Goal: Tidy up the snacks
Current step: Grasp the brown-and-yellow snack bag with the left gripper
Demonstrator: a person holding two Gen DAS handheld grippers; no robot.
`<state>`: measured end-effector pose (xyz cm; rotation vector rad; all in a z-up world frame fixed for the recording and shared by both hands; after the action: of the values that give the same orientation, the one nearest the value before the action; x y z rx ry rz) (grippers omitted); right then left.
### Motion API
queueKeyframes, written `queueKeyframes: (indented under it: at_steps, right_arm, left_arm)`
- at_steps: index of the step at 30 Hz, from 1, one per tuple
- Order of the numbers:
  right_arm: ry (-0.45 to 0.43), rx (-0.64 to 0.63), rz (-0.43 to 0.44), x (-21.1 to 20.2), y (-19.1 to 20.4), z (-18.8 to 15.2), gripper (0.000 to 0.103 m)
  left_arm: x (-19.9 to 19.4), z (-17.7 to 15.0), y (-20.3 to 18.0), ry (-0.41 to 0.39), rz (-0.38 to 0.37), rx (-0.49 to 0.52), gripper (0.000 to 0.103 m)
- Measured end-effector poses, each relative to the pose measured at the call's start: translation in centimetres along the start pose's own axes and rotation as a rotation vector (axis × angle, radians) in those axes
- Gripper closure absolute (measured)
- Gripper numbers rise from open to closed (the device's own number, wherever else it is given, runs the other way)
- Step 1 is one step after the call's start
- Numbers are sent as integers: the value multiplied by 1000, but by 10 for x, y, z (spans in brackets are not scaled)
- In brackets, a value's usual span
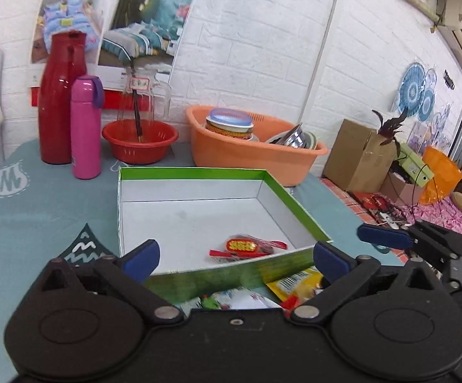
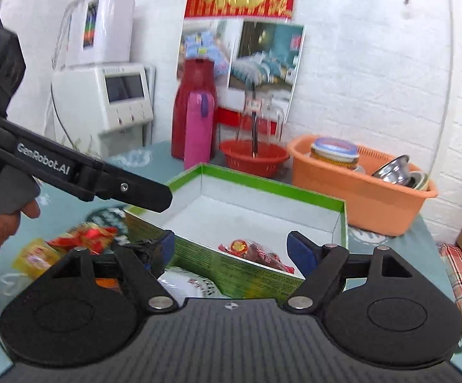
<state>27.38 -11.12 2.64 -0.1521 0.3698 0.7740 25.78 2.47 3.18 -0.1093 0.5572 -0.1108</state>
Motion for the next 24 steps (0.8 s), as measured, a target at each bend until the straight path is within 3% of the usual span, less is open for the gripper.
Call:
queueKeyframes:
  at_steps: [5,9,15,20,24]
  right_arm:
    - [-119,40,-15,-65,13,-10,0]
    - [-119,107,-46,-96,14,-44,0]
    - [-59,277,-60,-97,0,-88,0]
    - [-25,374,-65,-83,-11,-109,0]
    - [-43,464,-36,-74,-22,-112,0]
  left_arm:
    - [-35,-26,-21,6,-24,-21,0]
    - [-38,-48,-50,39,-97,-7,0]
    - [-7,-73,-93,131,-191,39,0]
    - [31,-83,-100,188,-166,58,0]
    - [53,-85,-95,246,-175,4,0]
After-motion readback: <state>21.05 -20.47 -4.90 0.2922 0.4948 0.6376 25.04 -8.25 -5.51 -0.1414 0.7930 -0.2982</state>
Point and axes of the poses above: each gripper's, at about its wrist camera, not at the fingertips, and x roughly the way its jaws point, y to its left, z to its top, the point moved 10 cm from there along x, roughly the way its jaws point, and after that the axes turned 11 degrees about z, right-handed, at the moved point
